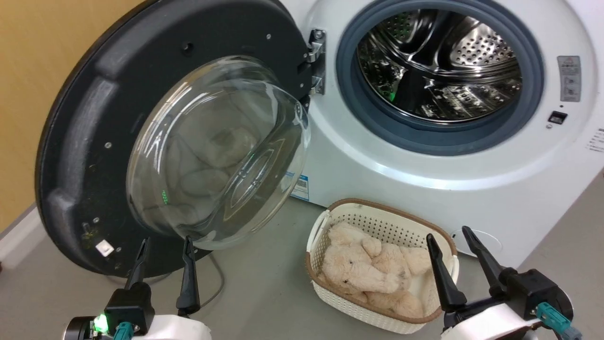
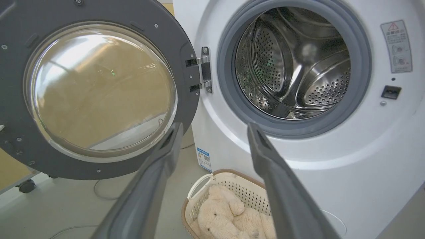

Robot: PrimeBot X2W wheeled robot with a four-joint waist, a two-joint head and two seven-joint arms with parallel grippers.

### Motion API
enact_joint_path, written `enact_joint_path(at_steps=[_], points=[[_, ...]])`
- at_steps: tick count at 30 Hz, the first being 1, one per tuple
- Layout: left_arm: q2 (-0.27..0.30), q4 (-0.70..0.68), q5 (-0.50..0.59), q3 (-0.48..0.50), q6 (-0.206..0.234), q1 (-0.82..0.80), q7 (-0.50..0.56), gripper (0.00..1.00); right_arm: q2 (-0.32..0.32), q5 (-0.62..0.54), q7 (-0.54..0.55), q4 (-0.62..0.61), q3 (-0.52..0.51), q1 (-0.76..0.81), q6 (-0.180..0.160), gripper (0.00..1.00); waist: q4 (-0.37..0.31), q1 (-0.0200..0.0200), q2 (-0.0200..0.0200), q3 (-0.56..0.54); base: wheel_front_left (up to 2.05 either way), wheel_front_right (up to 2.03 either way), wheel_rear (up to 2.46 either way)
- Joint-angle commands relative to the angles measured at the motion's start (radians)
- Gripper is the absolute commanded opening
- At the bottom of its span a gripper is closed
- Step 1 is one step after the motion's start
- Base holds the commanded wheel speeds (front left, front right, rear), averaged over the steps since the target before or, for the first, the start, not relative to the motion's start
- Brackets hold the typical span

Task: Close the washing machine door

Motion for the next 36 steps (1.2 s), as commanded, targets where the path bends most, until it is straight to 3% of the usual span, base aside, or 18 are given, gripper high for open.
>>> enact_joint_path(at_steps=[1,36], points=[[-0.001,-0.007,-0.004,0.004,0.009,0.015,-0.012,1.0,-0.006,0.011,-0.011,0.005,0.008,-0.015,0.001,1.0,0.011,0.0,0.0,0.001,0.0,0.0,0.0],[-0.001,-0.05,-0.03,0.007,0.067,0.063,-0.083,1.0,-0.029,0.075,-0.082,0.035,0.09,-0.045,0.001,1.0,0.159,0.0,0.0,0.014,0.0,0.0,0.0]])
